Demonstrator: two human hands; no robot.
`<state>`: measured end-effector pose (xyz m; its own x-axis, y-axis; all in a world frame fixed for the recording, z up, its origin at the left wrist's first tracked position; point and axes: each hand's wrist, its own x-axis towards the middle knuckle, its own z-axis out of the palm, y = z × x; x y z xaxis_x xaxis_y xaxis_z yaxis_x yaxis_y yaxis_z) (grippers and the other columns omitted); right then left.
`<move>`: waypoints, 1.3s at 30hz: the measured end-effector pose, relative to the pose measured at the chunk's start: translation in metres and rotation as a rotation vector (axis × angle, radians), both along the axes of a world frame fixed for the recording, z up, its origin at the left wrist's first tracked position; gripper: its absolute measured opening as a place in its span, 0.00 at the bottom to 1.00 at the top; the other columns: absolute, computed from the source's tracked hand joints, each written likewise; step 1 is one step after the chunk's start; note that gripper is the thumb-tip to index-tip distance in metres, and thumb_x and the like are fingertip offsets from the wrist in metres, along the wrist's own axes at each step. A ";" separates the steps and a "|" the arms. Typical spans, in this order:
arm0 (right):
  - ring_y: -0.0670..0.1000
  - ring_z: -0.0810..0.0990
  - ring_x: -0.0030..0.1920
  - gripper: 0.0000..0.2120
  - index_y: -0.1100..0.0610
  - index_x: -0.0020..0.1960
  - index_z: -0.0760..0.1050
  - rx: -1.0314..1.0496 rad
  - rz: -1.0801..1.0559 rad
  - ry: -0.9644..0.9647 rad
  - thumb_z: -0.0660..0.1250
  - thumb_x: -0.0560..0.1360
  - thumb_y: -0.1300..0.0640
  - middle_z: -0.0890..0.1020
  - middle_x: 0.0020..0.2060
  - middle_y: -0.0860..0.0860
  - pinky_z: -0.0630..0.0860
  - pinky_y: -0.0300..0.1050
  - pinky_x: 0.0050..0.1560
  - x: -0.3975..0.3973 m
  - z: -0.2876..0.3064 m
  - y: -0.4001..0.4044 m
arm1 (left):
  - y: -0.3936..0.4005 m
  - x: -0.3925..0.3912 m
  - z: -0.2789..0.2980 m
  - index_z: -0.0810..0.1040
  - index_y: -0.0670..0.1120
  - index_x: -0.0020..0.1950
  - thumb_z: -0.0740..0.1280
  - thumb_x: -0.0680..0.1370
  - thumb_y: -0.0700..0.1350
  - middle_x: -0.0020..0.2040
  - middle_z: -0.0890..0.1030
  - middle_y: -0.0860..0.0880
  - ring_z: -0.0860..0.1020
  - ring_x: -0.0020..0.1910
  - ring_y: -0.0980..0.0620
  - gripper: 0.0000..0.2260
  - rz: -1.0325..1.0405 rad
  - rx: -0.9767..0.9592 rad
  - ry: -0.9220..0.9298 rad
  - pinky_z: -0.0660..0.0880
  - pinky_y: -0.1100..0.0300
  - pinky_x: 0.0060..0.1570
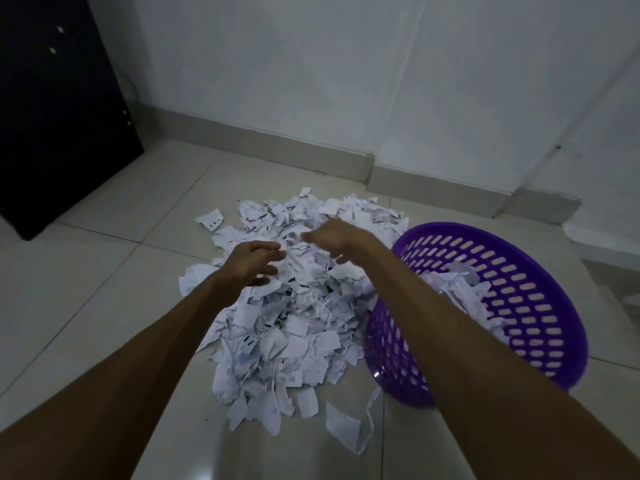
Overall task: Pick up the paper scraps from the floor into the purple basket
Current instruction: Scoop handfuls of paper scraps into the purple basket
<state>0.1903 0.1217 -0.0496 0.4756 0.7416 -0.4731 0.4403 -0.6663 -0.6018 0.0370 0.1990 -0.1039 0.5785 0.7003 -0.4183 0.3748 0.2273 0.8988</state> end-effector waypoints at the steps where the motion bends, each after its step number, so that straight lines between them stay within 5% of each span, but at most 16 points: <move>1: 0.57 0.75 0.61 0.27 0.60 0.74 0.65 -0.011 0.012 -0.037 0.64 0.80 0.48 0.74 0.68 0.59 0.72 0.48 0.57 -0.002 -0.015 0.004 | 0.004 0.001 -0.008 0.80 0.50 0.57 0.70 0.77 0.44 0.54 0.82 0.48 0.80 0.50 0.49 0.09 0.020 -0.005 0.005 0.76 0.59 0.46; 7: 0.63 0.53 0.77 0.47 0.51 0.79 0.51 -0.052 0.003 -0.398 0.75 0.70 0.44 0.51 0.77 0.63 0.60 0.59 0.73 0.005 -0.077 0.021 | 0.007 0.011 -0.051 0.79 0.48 0.63 0.70 0.76 0.46 0.61 0.79 0.48 0.76 0.55 0.50 0.16 0.106 0.015 0.006 0.72 0.58 0.53; 12: 0.62 0.37 0.78 0.60 0.41 0.79 0.40 -0.075 0.061 -0.355 0.80 0.63 0.41 0.35 0.78 0.58 0.53 0.68 0.73 0.021 -0.103 0.029 | -0.006 0.024 -0.079 0.73 0.49 0.70 0.67 0.78 0.46 0.62 0.73 0.50 0.74 0.55 0.53 0.19 0.120 -0.051 -0.025 0.71 0.55 0.57; 14: 0.61 0.43 0.79 0.60 0.43 0.80 0.42 -0.040 0.052 -0.215 0.80 0.63 0.42 0.39 0.79 0.58 0.56 0.61 0.74 0.022 -0.117 0.027 | -0.007 0.027 -0.088 0.72 0.48 0.71 0.66 0.79 0.46 0.67 0.72 0.49 0.73 0.63 0.50 0.21 0.134 -0.048 -0.033 0.71 0.51 0.65; 17: 0.57 0.62 0.75 0.54 0.51 0.79 0.55 0.090 0.072 -0.162 0.82 0.62 0.48 0.61 0.77 0.58 0.64 0.46 0.70 0.022 -0.133 0.021 | -0.007 0.029 -0.095 0.71 0.45 0.72 0.65 0.78 0.41 0.68 0.73 0.47 0.73 0.65 0.48 0.21 0.147 -0.071 -0.047 0.71 0.48 0.66; 21: 0.56 0.69 0.71 0.36 0.57 0.75 0.65 0.175 0.179 -0.173 0.77 0.71 0.57 0.71 0.72 0.55 0.61 0.31 0.61 0.015 -0.134 0.012 | -0.008 0.029 -0.096 0.77 0.42 0.66 0.64 0.78 0.36 0.57 0.81 0.47 0.81 0.50 0.49 0.16 0.143 -0.135 -0.085 0.80 0.60 0.44; 26: 0.54 0.75 0.66 0.29 0.56 0.70 0.73 0.243 0.048 -0.131 0.76 0.71 0.58 0.78 0.65 0.55 0.66 0.36 0.59 0.009 -0.126 0.005 | -0.010 0.025 -0.084 0.78 0.47 0.60 0.65 0.79 0.36 0.49 0.82 0.49 0.81 0.45 0.50 0.12 0.171 -0.172 -0.132 0.79 0.60 0.41; 29: 0.54 0.76 0.64 0.28 0.56 0.68 0.75 0.284 -0.006 -0.082 0.77 0.69 0.57 0.79 0.64 0.54 0.65 0.33 0.49 0.007 -0.114 0.006 | -0.011 0.022 -0.070 0.78 0.48 0.60 0.67 0.79 0.39 0.53 0.81 0.48 0.80 0.45 0.51 0.11 0.193 -0.140 -0.149 0.78 0.61 0.40; 33: 0.54 0.80 0.52 0.16 0.56 0.56 0.80 0.339 -0.097 0.049 0.77 0.69 0.58 0.82 0.50 0.52 0.74 0.46 0.50 0.005 -0.092 0.005 | -0.012 0.017 -0.046 0.80 0.49 0.61 0.68 0.78 0.42 0.52 0.82 0.50 0.80 0.48 0.50 0.12 0.222 -0.064 -0.197 0.76 0.59 0.43; 36: 0.51 0.80 0.47 0.13 0.52 0.50 0.80 0.389 -0.149 0.154 0.78 0.67 0.58 0.83 0.45 0.49 0.76 0.43 0.44 0.006 -0.073 0.005 | -0.012 0.016 -0.026 0.81 0.50 0.60 0.68 0.78 0.42 0.53 0.81 0.52 0.79 0.49 0.52 0.12 0.222 -0.053 -0.243 0.76 0.61 0.40; 39: 0.49 0.81 0.44 0.14 0.54 0.52 0.80 0.416 -0.148 0.196 0.78 0.68 0.58 0.83 0.45 0.50 0.75 0.40 0.41 0.006 -0.049 0.002 | -0.012 0.015 -0.007 0.82 0.53 0.58 0.69 0.77 0.43 0.57 0.81 0.52 0.78 0.56 0.48 0.11 0.226 -0.035 -0.268 0.77 0.53 0.53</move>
<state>0.1964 0.1234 -0.0991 0.5215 0.8181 -0.2424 0.2105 -0.3987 -0.8926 0.0525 0.1869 -0.1105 0.5025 0.8112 -0.2991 0.0637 0.3103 0.9485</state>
